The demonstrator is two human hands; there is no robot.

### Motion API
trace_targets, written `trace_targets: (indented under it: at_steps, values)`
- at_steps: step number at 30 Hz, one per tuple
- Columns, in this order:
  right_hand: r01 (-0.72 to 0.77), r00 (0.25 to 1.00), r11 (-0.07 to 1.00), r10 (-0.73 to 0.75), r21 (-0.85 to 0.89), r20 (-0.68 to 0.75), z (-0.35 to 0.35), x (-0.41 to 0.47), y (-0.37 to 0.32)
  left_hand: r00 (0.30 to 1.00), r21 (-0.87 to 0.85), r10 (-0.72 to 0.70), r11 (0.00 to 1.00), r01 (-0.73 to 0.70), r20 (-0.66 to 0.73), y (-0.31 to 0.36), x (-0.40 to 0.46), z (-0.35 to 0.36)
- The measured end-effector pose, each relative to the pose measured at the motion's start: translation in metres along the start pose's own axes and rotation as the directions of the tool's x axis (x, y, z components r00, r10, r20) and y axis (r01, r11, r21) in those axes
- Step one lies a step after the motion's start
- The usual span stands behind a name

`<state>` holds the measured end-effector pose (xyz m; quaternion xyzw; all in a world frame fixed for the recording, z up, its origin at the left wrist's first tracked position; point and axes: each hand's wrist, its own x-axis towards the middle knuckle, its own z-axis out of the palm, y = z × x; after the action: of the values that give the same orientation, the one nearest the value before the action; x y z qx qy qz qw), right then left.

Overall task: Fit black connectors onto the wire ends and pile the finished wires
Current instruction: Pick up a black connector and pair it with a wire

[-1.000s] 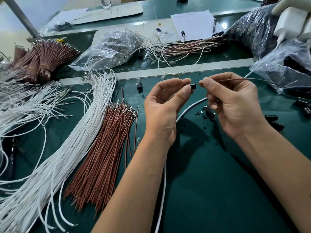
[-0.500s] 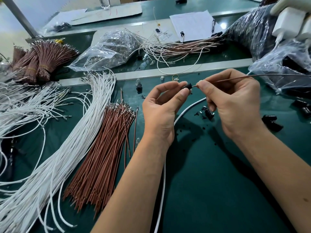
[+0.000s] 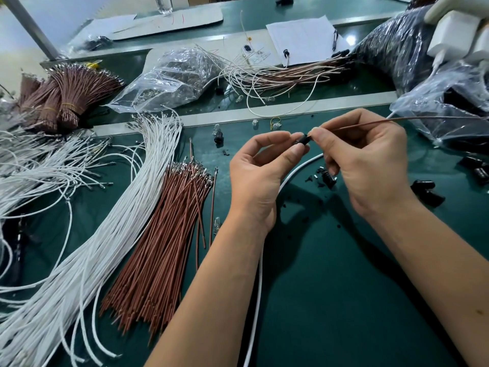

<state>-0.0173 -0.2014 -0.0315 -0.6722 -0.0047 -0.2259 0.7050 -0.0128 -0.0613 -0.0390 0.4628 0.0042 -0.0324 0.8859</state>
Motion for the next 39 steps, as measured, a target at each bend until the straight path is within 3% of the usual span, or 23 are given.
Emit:
trace_targets:
  at_steps: [4, 7, 13, 20, 24, 29, 32, 35, 39]
  values:
    - [0.017, 1.0, 0.999, -0.016, -0.04, 0.014, 0.0, 0.0, 0.0, 1.0, 0.017, 0.001, 1.0, -0.001, 0.006, -0.001, 0.0, 0.0]
    - [-0.053, 0.997, 0.998, 0.054, -0.013, 0.049, -0.001, 0.0, 0.0, 1.0, 0.062, 0.009, 0.998, -0.01, 0.012, -0.001, 0.0, -0.002]
    - [-0.237, 0.962, 0.963, 0.215, 0.126, 0.166, -0.005, 0.003, -0.004, 0.989, 0.344, 0.108, 0.929, -0.136, 0.099, -0.001, -0.001, -0.001]
    - [-0.157, 0.967, 0.985, 0.169, -0.078, 0.189, -0.002, -0.001, -0.003, 0.985, 0.429, 0.1, 0.891, -0.15, 0.138, 0.001, -0.003, -0.002]
    - [-0.081, 0.991, 0.997, 0.08, 0.01, 0.112, -0.004, 0.0, -0.004, 0.987, 0.393, 0.079, 0.91, -0.129, 0.14, 0.002, -0.003, -0.003]
    - [-0.023, 0.98, 0.99, 0.05, -0.14, 0.191, -0.003, 0.0, -0.002, 0.988, 0.362, 0.077, 0.924, -0.12, 0.132, 0.0, -0.002, -0.003]
    - [-0.097, 0.969, 0.991, 0.116, -0.096, 0.217, 0.0, -0.002, 0.001, 0.999, 0.16, 0.032, 0.987, -0.033, 0.013, 0.004, 0.0, -0.003]
    - [0.013, 0.952, 0.963, 0.071, -0.268, 0.299, -0.002, -0.002, 0.003, 0.999, -0.151, -0.029, 0.988, 0.023, -0.037, 0.012, 0.003, -0.004]
    - [0.124, 0.937, 0.935, -0.001, -0.332, 0.349, 0.001, -0.006, 0.002, 0.997, -0.182, -0.068, 0.981, 0.061, -0.033, 0.012, 0.002, -0.002]
